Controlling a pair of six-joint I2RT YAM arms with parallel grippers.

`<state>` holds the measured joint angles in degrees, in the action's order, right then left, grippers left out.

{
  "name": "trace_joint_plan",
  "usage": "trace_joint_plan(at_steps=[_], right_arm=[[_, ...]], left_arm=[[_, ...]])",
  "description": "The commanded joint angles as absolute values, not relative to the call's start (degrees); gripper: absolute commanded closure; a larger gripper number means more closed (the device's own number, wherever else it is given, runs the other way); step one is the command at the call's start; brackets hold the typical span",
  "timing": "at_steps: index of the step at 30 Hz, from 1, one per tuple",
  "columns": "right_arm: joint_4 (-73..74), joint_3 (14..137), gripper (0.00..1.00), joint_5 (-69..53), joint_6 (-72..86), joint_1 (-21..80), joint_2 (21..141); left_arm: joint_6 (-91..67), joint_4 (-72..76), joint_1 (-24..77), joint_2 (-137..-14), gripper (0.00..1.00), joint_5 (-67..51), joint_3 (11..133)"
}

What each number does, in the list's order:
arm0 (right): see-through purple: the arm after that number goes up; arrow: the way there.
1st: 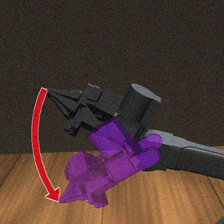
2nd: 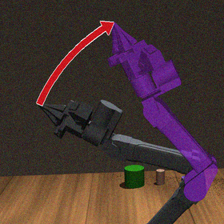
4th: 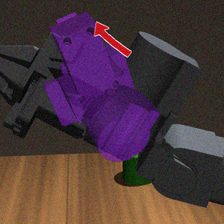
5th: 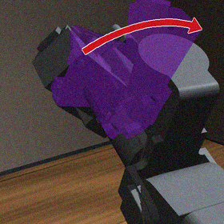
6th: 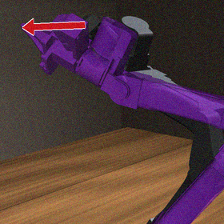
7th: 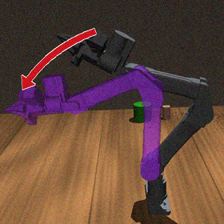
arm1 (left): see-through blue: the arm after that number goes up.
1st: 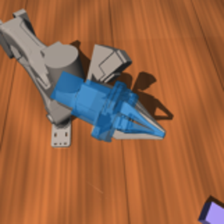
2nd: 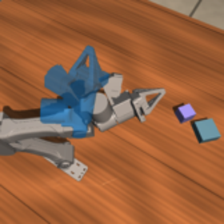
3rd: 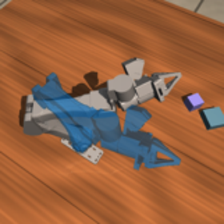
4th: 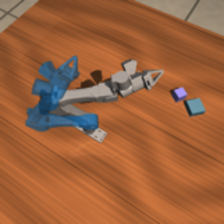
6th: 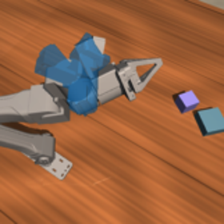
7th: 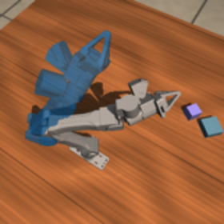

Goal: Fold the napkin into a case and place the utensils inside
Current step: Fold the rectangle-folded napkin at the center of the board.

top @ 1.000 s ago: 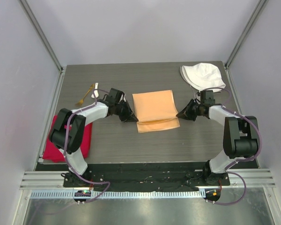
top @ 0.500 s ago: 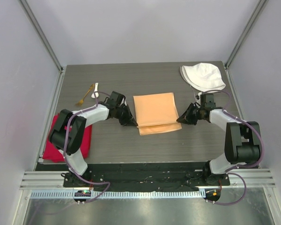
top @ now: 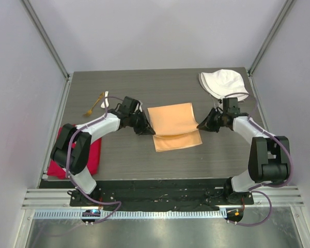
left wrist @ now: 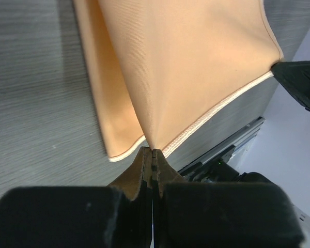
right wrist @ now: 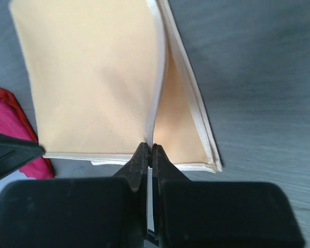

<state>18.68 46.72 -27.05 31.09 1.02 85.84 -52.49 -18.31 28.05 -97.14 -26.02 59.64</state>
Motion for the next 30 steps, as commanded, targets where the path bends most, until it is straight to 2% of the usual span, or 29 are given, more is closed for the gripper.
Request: trace_joint_plan(at_steps=[1, 10, 20, 30], right_arm=[[18.98, 55.1, 0.99, -25.84, 30.5, 0.79, 85.25], [23.81, 65.3, 0.99, -25.4, 31.55, 0.7, 83.41], [27.42, 57.76, 0.99, -25.84, 29.97, 0.79, 77.7], [27.77, 53.26, 0.99, -23.56, 28.48, 0.7, 78.13]], left_arm=[[-53.44, -18.89, 27.95, -96.06, 1.0, -27.42, 65.99], [-52.21, -24.34, 27.95, -92.38, 1.0, -24.96, 74.36], [-53.61, -23.47, 28.04, -85.87, 1.0, -24.34, 63.73], [-56.25, -20.04, 31.64, -87.1, 1.0, -23.82, 58.71]])
